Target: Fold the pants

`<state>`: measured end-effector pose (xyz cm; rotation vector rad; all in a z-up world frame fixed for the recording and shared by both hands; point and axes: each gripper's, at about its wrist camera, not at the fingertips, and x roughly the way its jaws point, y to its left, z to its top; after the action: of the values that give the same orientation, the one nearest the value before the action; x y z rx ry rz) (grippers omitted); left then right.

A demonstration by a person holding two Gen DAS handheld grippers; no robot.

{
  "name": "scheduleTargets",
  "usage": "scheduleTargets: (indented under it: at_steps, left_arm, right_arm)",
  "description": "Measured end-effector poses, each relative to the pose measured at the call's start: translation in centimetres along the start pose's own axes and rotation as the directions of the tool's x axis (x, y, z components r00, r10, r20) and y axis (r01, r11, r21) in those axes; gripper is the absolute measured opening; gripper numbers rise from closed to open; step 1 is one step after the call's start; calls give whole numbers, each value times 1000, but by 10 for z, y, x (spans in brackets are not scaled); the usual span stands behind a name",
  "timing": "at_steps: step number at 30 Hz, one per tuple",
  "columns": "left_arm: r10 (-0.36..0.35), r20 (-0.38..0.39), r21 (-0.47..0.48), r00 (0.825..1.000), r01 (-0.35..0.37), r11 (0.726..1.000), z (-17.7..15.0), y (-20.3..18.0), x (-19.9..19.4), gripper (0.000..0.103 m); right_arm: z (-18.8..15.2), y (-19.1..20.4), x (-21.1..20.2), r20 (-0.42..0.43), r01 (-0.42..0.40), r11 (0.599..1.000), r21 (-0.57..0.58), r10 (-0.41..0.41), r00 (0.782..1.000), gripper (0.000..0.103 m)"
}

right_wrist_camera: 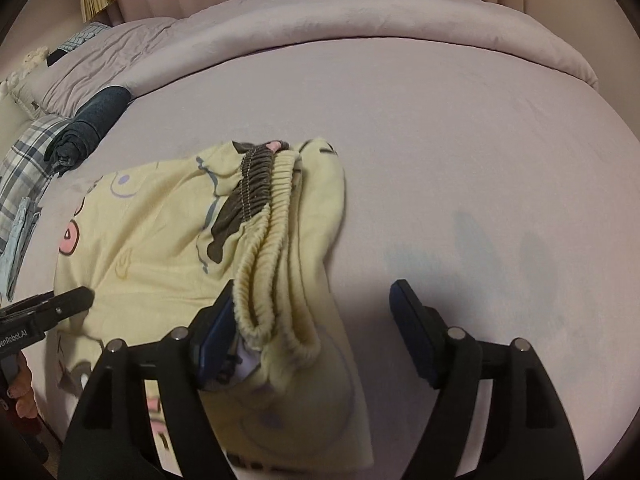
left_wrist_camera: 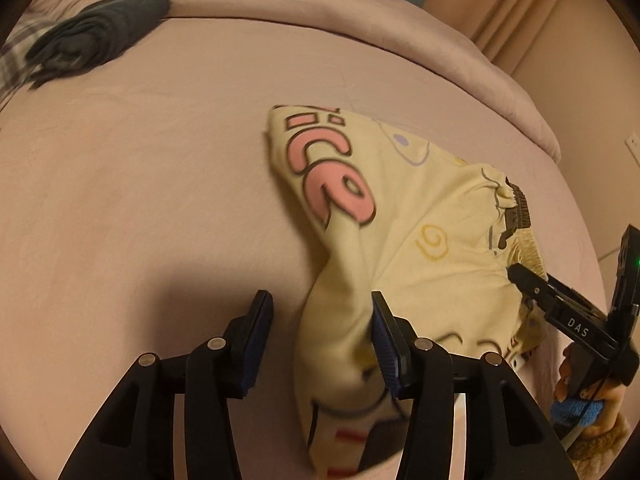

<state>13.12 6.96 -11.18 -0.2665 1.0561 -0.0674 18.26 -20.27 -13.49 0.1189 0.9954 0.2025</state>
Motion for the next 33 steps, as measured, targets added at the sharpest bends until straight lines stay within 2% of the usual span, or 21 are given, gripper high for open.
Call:
scheduleTargets:
  at_steps: [5,7,8,9,12,16,21,25,30,33]
  left_arm:
    - [71,18,-5,997,-71,997,-9,-12,-27,51]
    - [94,66,2,993,-94,996,-9,-21,-46,51]
    - [97,99,5,990,-98,995,-10,-27,-59,55]
    - [98,129,4,987,-100,995,-10,-32,-70,65]
    - [129,234,5,964,-133,991,-13,-50,-97,80]
    - [173,286,11,942,-184,983,-14,-66,-117,83]
    - [185,333,-22,925,-189,982,-20,-83,-131,84]
    - [157,335,-10,929,-163,987,-30,-88,-135,84]
    - [195,326,-3,925,-205,979,-39,-93,-132,84]
    - [164,298,-4,940,-171,985,-41,-96,-127,84]
  right_arm:
    - [-7,-1,-19,-25,15,1000,18,-15,1000,77]
    - [-5,2,-40,24,58,998,-14,-58,998,77]
    - [-3,4,-52,53,82,996,-26,-80,995,77]
    - [-1,6,-64,81,99,995,-33,-96,992,77]
    - [3,8,-101,154,95,995,-14,-92,984,81]
    - [2,15,-143,217,34,999,2,-33,976,87]
    - [-7,34,-183,311,30,999,-33,-19,950,92]
    - [-17,35,-189,333,8,999,31,-18,943,95]
    - [-33,37,-183,318,8,999,49,-23,948,96]
    - [-36,37,-182,308,38,998,49,-51,950,96]
